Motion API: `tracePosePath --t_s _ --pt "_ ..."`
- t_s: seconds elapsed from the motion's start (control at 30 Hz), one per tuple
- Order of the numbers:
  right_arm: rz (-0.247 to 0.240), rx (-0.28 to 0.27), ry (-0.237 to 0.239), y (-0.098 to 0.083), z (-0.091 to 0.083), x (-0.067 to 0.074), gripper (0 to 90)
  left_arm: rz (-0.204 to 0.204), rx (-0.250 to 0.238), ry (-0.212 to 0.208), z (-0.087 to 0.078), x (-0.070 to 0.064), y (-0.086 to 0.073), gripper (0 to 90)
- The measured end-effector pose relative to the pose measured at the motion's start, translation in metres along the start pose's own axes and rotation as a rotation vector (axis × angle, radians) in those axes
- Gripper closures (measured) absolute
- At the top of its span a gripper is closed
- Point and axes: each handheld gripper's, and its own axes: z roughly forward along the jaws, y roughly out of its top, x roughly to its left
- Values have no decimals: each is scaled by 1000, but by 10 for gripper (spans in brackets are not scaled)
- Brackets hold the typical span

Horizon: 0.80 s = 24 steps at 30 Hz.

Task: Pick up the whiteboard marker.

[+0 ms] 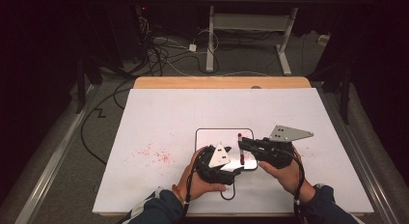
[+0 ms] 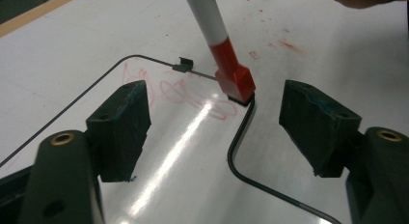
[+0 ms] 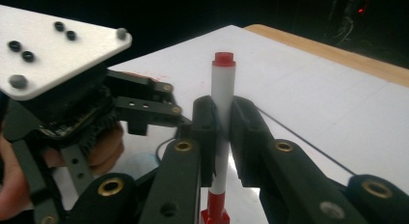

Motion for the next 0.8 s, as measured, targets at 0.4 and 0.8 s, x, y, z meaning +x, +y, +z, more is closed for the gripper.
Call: tracePosePath --t_s 0.4,0.8 --pt "0 -5 -44 -4 -3 -14 819 8 -22 57 -28 30 -1 214" --pt "-20 -16 -17 -3 4 -2 819 -31 -44 3 13 5 14 312"
